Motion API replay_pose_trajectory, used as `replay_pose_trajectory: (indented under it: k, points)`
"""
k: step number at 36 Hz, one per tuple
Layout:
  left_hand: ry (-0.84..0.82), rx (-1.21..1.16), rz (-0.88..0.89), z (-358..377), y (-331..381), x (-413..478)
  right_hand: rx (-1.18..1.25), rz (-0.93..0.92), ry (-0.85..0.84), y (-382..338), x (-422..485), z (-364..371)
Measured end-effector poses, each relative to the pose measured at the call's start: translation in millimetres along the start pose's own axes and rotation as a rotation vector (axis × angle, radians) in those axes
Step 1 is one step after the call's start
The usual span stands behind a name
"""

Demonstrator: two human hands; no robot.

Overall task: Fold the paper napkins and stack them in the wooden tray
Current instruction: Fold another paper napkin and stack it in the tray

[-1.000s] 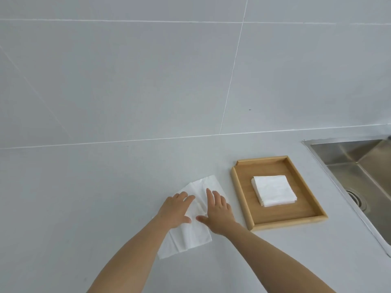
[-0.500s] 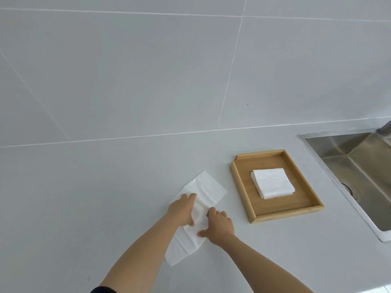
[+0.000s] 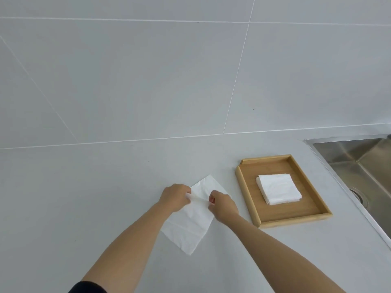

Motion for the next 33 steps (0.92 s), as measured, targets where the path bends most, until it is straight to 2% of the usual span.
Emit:
replay_pose_trajectory:
  k: [7,15,21,26,29,33]
  points:
    - [0.081,0.003,0.003,-22,-13,-2,0.037,-0.075,0.006,-24,10,-17]
    - [0.010,0.061,0.002,-19,-28,-14,-0.001,-0.219,-0.143,-42,-4,3]
    - [-0.100,0.159,0.008,-3,-36,-25,-0.037,-0.291,-0.295,-43,-19,26]
    - [-0.319,0.253,-0.026,17,-48,-32,-0.078,-0.225,-0.425,-34,-25,38]
    - [-0.364,0.257,-0.055,20,-54,-30,-0.052,-0.176,-0.393,-29,-20,35]
    - [-0.250,0.176,-0.054,18,-50,-23,-0.035,-0.159,-0.294,-22,-13,30]
Point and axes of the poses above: each hand's wrist, its own x-axis towards the middle knuckle, its own z-axis out of the palm, y = z × x, the point moved 8 cm from there along x, towards the middle knuckle, and after that the axes turned 6 degrees about y, right-handed, at the moved point
